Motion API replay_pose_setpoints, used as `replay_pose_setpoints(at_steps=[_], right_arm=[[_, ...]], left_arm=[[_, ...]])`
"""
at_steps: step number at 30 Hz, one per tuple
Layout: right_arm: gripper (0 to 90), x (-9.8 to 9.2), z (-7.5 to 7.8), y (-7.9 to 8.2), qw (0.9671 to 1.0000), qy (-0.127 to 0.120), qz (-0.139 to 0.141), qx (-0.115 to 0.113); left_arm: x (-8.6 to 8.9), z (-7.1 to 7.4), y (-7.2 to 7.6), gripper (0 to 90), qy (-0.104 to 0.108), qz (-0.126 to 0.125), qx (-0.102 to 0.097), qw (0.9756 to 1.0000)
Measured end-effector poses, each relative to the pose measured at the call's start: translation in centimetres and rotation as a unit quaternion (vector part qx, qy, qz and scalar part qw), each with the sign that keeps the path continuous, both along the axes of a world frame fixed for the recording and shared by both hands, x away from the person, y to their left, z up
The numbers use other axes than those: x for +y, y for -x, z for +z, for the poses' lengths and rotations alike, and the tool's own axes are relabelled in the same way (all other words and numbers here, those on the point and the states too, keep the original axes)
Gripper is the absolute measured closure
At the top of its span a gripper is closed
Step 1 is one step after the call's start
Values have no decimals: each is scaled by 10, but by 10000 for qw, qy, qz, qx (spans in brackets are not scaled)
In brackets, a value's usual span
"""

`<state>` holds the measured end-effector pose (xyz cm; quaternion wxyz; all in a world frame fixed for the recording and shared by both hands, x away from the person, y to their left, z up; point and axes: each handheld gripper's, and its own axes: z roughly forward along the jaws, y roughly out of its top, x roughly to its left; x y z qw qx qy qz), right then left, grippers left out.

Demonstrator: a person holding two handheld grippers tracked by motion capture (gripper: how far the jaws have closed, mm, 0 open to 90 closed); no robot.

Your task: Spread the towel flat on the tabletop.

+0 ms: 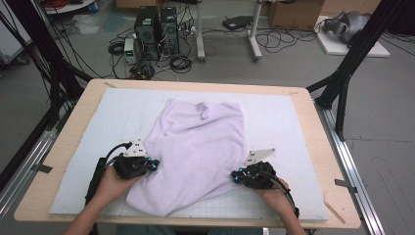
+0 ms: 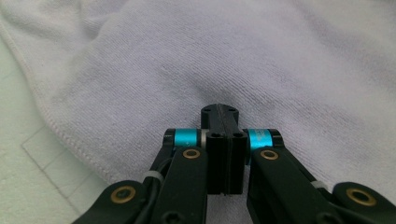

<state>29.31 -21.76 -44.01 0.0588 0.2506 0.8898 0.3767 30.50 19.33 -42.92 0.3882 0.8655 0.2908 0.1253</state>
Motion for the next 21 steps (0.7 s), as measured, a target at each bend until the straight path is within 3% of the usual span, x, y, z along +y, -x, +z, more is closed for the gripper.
replay_pose_setpoints(at_steps=[3, 8, 12, 13, 16, 19, 20, 21], right_arm=[[873, -1, 8, -2, 9999, -68, 30, -108], [876, -9, 29, -15, 9991, -204, -129, -350], [875, -13, 36, -28, 9986, -222, -328, -345], [874, -13, 35, -32, 9987, -195, -381, -294], [821, -11, 25, -39, 9990, -58, -434, -62], [707, -11, 26, -30, 9988, -188, -382, -250], [657, -11, 31, -19, 9982, -265, -372, -393], [657, -11, 31, -19, 9982, -265, -372, -393]], left_arm=[[2, 3, -4, 896, 101, 98, -28, 9999], [6, 18, -22, 896, 424, 307, -98, 9986], [9, 24, -35, 896, 669, 441, -56, 9968], [10, 24, -34, 894, 715, 415, -5, 9966], [8, 26, -24, 835, 538, 211, -16, 9983], [6, 28, -6, 775, 409, -78, -161, 9990], [6, 28, 0, 734, 377, -168, -182, 9990], [6, 29, 4, 734, 376, -199, -220, 9989]])
